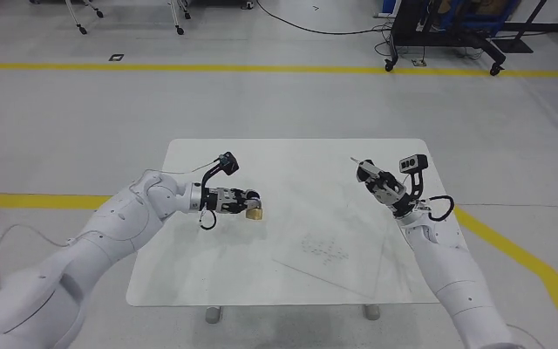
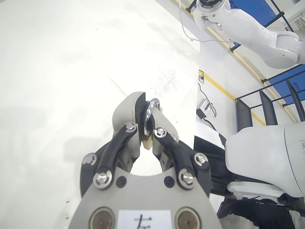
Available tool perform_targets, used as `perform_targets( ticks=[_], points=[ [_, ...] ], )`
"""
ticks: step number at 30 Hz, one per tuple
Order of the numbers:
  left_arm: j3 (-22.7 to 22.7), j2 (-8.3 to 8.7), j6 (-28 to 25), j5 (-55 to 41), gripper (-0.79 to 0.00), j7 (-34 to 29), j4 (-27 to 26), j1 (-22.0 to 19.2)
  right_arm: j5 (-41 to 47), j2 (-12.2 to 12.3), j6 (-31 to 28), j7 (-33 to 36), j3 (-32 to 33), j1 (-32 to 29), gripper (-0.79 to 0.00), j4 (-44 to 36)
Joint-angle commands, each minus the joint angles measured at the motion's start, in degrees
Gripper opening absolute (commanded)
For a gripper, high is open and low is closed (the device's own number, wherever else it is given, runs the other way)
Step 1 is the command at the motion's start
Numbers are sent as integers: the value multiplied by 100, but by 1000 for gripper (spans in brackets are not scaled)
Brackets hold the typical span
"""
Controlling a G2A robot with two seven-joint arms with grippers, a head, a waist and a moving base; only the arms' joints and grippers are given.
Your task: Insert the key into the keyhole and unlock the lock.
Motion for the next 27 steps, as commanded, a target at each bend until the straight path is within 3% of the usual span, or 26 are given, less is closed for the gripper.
perform_targets(
  ticks=[1, 10, 13, 17, 20, 22, 27],
  points=[
    [-16, -97, 0, 45, -785, -57, 164, -9, 99, -7, -1, 5, 16, -4, -785, -41],
    [-11, -158, 58, 92, -785, -127, 92, 21, 99, -7, -1, 5, 16, -4, -785, -41],
    [-96, -175, 501, -1317, -785, -339, 268, 411, 77, -40, 128, -197, -95, -72, -785, -137],
    [-406, -266, 1384, -4141, -785, -1976, 379, 525, 71, -149, 183, -603, -418, -65, -785, -97],
    [-730, -416, 1895, -5637, -785, -2744, 635, 551, 73, -212, 214, -797, -570, -3, -785, 56],
    [-828, -517, 2071, -6046, -785, -3215, 792, 512, 55, -239, 246, -1049, -591, 36, -785, 160],
    [-828, -517, 2071, -6046, -785, -3215, 792, 512, 48, -249, 255, -1161, -589, 55, -785, 174]
  ],
)
